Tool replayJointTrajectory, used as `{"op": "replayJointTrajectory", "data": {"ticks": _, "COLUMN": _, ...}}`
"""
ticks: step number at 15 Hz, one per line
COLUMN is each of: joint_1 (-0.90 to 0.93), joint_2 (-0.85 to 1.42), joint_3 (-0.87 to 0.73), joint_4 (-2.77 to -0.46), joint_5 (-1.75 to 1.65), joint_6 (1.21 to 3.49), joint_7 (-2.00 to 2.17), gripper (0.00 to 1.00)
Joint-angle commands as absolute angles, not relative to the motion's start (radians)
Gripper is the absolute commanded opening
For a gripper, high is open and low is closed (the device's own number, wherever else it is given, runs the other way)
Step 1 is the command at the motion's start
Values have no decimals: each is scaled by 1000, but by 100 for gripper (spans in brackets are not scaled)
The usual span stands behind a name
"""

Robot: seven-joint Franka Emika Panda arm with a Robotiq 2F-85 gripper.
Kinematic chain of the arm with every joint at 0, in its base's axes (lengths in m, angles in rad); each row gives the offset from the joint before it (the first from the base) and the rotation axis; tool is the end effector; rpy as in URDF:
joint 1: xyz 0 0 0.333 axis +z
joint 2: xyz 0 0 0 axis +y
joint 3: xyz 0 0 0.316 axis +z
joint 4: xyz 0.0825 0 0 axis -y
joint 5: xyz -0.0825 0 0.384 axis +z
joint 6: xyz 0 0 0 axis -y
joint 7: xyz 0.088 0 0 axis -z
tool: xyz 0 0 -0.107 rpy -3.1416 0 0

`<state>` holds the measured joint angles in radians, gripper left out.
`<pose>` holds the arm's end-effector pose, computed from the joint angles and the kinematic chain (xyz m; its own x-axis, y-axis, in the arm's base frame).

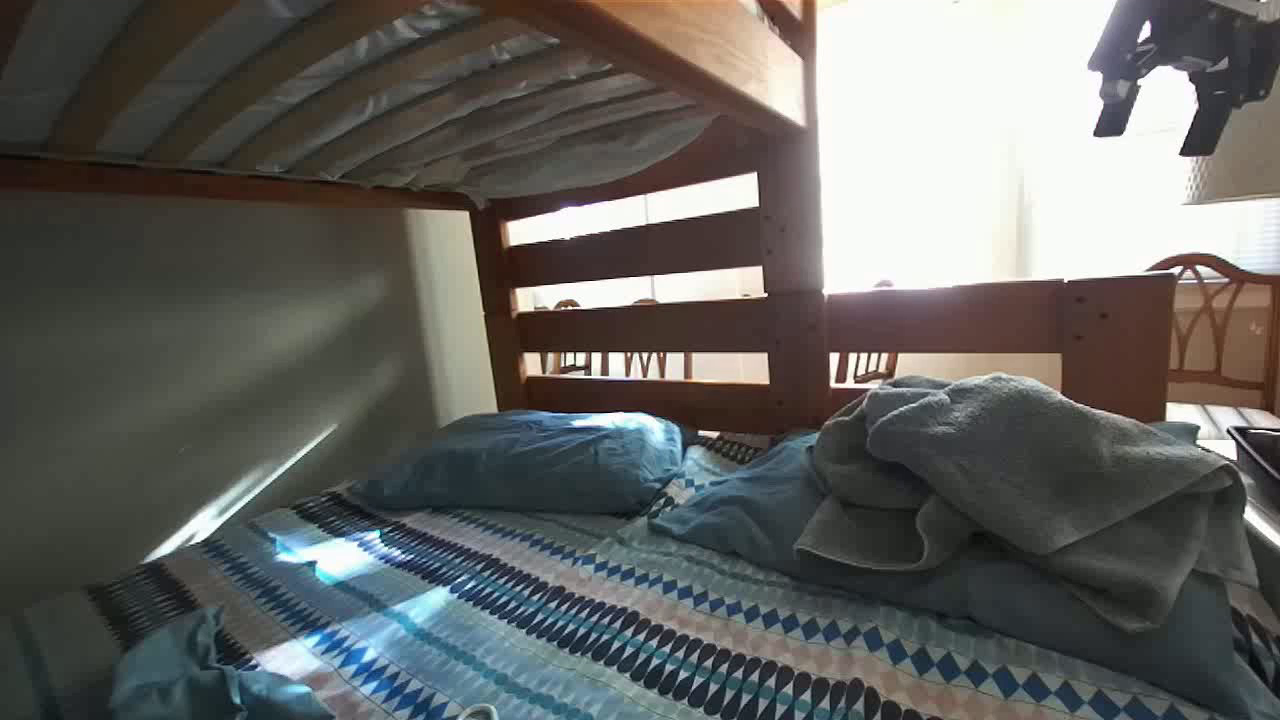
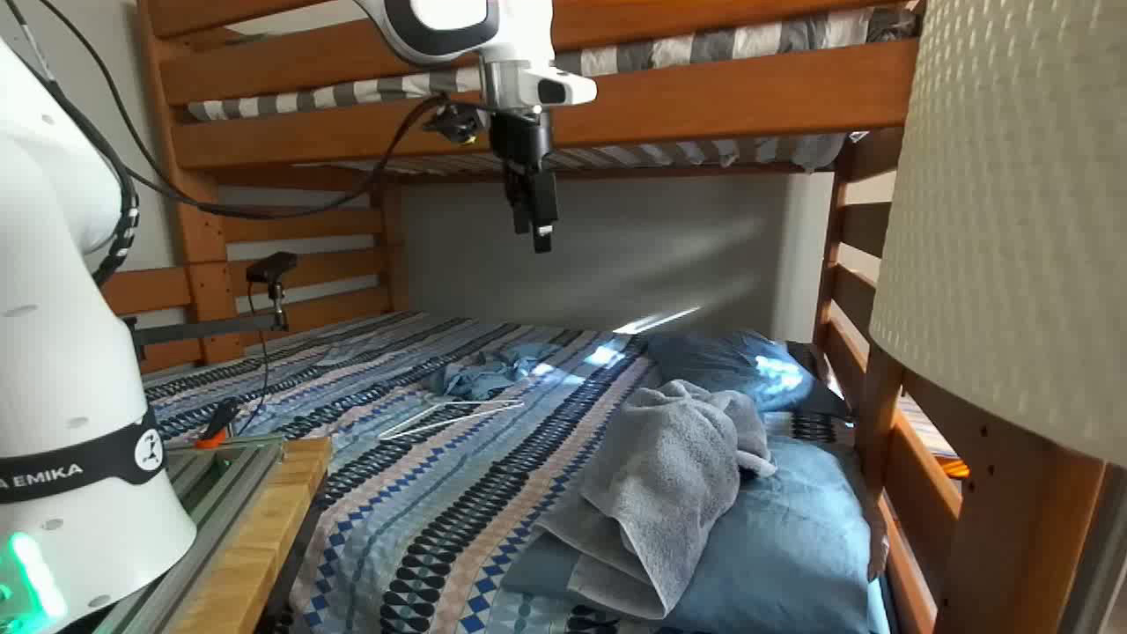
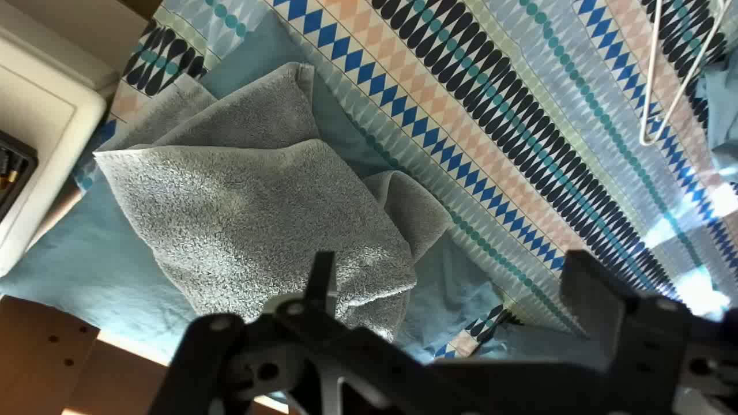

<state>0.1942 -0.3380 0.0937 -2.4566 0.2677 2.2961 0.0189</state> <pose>0.4295 0.1341 0.4389 0.9836 0.0890 0.1567 0.1196 -0.9728 -0.1986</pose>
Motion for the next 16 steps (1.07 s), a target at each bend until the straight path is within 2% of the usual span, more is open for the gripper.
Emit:
{"op": "replayJointTrajectory", "data": {"ticks": 1, "joint_1": 187, "joint_2": -338, "joint_3": 101, "joint_4": -2455, "joint_5": 270, "joint_6": 2293, "joint_7": 17, "gripper": 100}}
{"op": "replayJointTrajectory", "data": {"ticks": 11, "joint_1": 187, "joint_2": -338, "joint_3": 101, "joint_4": -2455, "joint_5": 270, "joint_6": 2293, "joint_7": 17, "gripper": 100}}
{"op": "replayJointTrajectory", "data": {"ticks": 16, "joint_1": 165, "joint_2": -262, "joint_3": 90, "joint_4": -2440, "joint_5": 286, "joint_6": 2478, "joint_7": 28, "gripper": 100}}
